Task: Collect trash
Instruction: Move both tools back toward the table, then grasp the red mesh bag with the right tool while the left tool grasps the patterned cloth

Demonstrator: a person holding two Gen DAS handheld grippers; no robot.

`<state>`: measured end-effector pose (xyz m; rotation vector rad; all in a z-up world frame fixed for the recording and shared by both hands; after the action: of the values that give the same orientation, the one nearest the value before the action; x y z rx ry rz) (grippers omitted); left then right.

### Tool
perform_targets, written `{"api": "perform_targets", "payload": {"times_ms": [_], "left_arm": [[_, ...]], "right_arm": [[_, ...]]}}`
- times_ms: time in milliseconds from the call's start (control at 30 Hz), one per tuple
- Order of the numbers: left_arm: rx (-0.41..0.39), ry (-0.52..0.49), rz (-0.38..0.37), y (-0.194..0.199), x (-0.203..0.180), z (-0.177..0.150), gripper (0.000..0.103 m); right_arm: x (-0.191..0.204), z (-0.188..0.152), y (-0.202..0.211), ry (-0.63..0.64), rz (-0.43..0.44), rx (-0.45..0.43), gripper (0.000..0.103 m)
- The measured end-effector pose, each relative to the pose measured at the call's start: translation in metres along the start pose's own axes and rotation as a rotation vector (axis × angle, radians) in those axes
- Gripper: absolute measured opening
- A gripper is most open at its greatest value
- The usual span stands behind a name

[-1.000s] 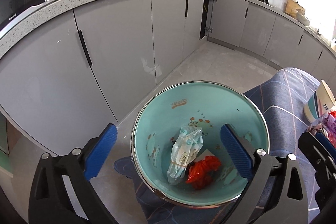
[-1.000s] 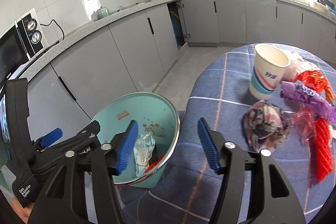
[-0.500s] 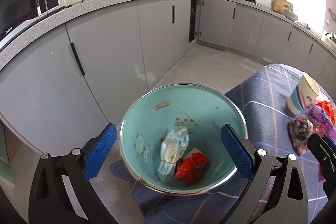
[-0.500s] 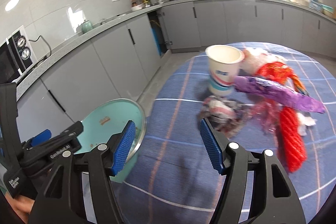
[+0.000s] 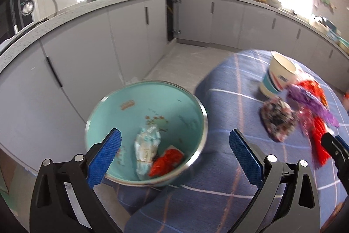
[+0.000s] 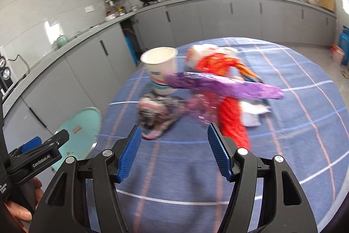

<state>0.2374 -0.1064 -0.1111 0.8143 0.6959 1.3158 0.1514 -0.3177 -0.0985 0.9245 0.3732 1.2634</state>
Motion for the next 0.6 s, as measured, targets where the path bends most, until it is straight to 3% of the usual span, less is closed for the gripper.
{"api": "perform_targets", "payload": {"times_ms": [400, 600], "left_arm": [[0.031, -0.138, -0.059, -0.011, -0.054, -0.01, 0.097], [0.031, -0.166, -0.104, -0.016, -0.072, -0.003, 0.097]], "right_arm": [[-0.064, 0.0, 0.0, -0.101, -0.083, 0.009, 0.063], [-0.072, 0.009, -0.022, -0.1, -0.102, 0.081, 0.051]]}}
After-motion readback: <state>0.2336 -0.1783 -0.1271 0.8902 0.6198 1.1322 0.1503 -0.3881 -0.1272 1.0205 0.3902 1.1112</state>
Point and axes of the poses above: each gripper's, at about its wrist camera, not at the fingertips, and y roughly against the way its jaws point, x to its left, z to its top, the point moved 2 cm from there along -y, roughly the way its jaws point, and after that the axes turned 13 degrees about x, right-handed, at the moved point
